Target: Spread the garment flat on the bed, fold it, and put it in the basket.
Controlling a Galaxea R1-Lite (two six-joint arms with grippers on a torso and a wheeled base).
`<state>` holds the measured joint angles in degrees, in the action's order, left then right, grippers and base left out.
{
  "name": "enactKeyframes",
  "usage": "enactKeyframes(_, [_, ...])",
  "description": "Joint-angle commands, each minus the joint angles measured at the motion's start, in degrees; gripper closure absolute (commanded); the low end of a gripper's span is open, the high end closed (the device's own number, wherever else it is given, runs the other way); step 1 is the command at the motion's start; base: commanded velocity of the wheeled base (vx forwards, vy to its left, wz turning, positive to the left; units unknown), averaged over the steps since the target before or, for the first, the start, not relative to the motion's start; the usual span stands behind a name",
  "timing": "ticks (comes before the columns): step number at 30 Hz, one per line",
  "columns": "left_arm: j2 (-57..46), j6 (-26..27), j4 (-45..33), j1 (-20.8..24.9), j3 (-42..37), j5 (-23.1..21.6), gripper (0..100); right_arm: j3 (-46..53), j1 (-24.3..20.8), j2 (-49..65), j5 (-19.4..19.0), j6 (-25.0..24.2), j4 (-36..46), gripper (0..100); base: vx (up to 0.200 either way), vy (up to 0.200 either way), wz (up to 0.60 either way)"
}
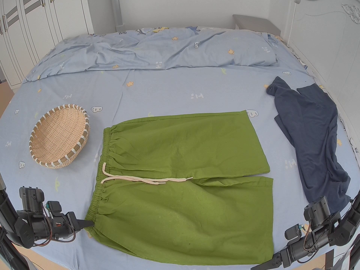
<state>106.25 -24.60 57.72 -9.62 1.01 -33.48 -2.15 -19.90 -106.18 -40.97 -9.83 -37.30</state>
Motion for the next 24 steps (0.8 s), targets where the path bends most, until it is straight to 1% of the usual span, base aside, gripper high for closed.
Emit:
enactKeyframes(1, [0.1,0.0,0.0,0.0,-1.0,0.0,100,0.0,-0.1,-0.3,-0.1,0.0,-0.1,0,0.0,0.0,0.0])
enactKeyframes(7, [0.2,0.0,0.0,0.0,-1.0,0.0,100,1.2,0.4,-0.2,-0.1,0.0,-0.1,0,0.0,0.0,0.0])
enactKeyframes(8, [0.2,0.0,0.0,0.0,-1.0,0.0,100,1.3,0.5,-0.2,-0.1,0.0,-0.1,100,0.0,0.0,0.0])
enactKeyframes(24, [0.2,0.0,-0.1,0.0,-1.0,0.0,100,2.1,0.7,0.1,0.0,0.1,0.6,100,0.0,0.0,0.0])
